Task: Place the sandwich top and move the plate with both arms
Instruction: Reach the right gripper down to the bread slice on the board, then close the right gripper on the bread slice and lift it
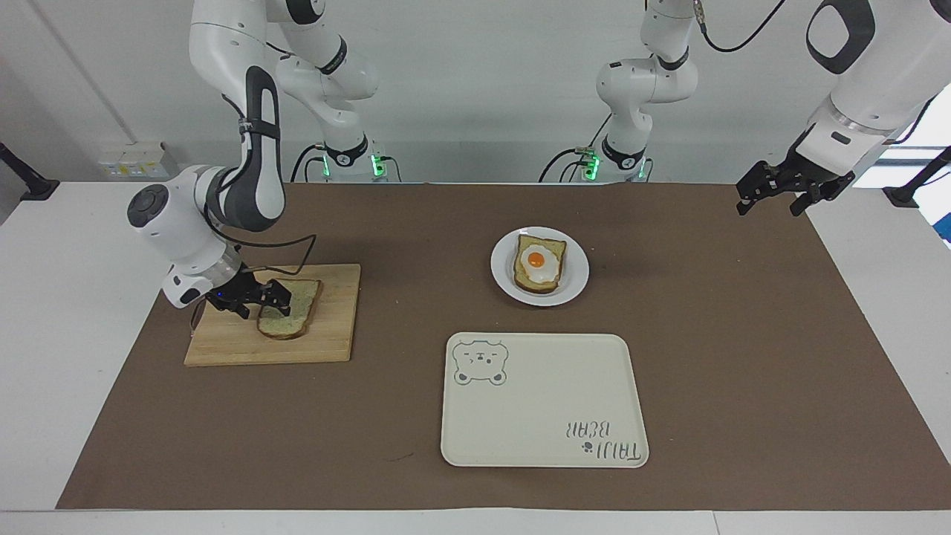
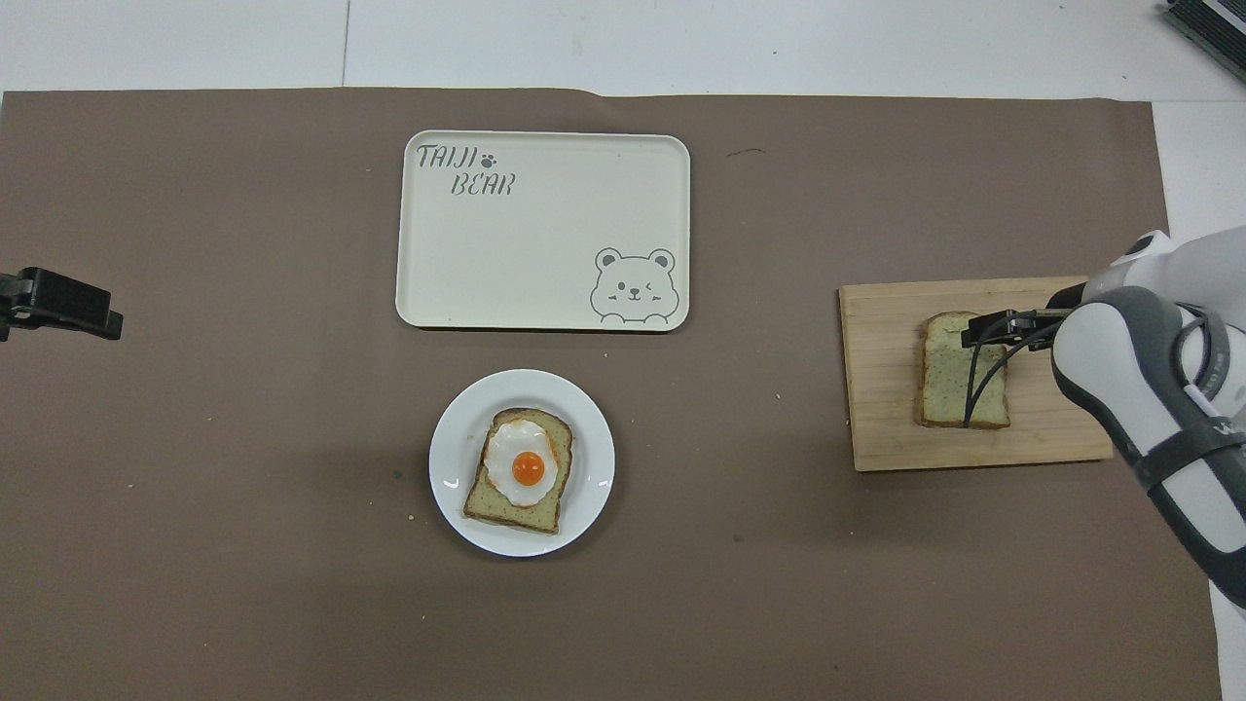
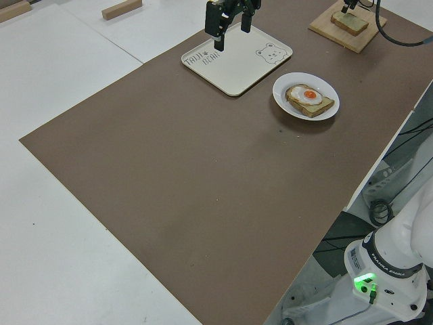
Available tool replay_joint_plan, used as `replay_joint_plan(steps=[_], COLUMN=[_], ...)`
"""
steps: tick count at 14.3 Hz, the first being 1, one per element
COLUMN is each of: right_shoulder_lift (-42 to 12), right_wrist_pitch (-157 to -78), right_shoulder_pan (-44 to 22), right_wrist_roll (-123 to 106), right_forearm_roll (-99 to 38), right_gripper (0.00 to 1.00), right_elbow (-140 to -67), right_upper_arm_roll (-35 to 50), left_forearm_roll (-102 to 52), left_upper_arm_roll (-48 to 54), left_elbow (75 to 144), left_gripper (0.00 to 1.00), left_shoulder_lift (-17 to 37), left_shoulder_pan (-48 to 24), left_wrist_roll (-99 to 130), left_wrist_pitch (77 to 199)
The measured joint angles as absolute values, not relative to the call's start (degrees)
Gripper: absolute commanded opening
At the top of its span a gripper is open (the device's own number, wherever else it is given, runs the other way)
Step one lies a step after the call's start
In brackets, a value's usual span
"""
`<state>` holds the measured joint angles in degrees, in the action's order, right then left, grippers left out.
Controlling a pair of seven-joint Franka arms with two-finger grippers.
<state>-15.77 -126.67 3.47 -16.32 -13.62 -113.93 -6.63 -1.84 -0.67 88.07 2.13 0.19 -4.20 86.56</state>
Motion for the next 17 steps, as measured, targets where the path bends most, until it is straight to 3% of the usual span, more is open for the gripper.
replay_joint_plan(steps=[5, 11, 12, 14, 15, 17], right_shoulder_lift=[-15.8, -16.2, -16.3, -16.5, -16.6, -16.5], right_wrist_pitch=[-126.9, -127.1, -127.1, -127.1, -127.1, -127.2], right_shoulder_pan=[3.5, 3.5, 3.5, 3.5, 3.5, 3.7], right_wrist_roll=[-17.9, -17.9, -17.9, -17.9, -17.9, -17.9], right_forearm_roll=[-13.6, -13.7, -13.7, -13.7, -13.7, -13.7], right_gripper=[0.83, 0.74, 0.61, 0.13, 0.0, 0.0], right_elbow=[-114.2, -114.7, -114.7, -114.9, -114.9, -114.7], right_upper_arm_roll=[-6.6, -6.6, -6.7, -6.7, -6.7, -6.7], left_forearm_roll=[-1.8, -1.8, -1.8, -1.8, -1.8, -1.8], left_upper_arm_roll=[-0.7, -0.7, -0.7, -0.7, -0.7, -0.7], left_elbow=[88.1, 88.1, 88.1, 88.1, 88.1, 88.1], left_gripper=[1.0, 1.0, 1.0, 1.0, 1.0, 1.0], left_shoulder_lift=[2.1, 2.1, 2.1, 2.1, 2.1, 2.1], left_shoulder_pan=[0.2, 0.2, 0.2, 0.2, 0.2, 0.2], left_wrist_roll=[-4.2, -4.2, -4.2, -4.2, -4.2, -4.2], left_wrist_pitch=[86.6, 86.6, 86.6, 86.6, 86.6, 86.6])
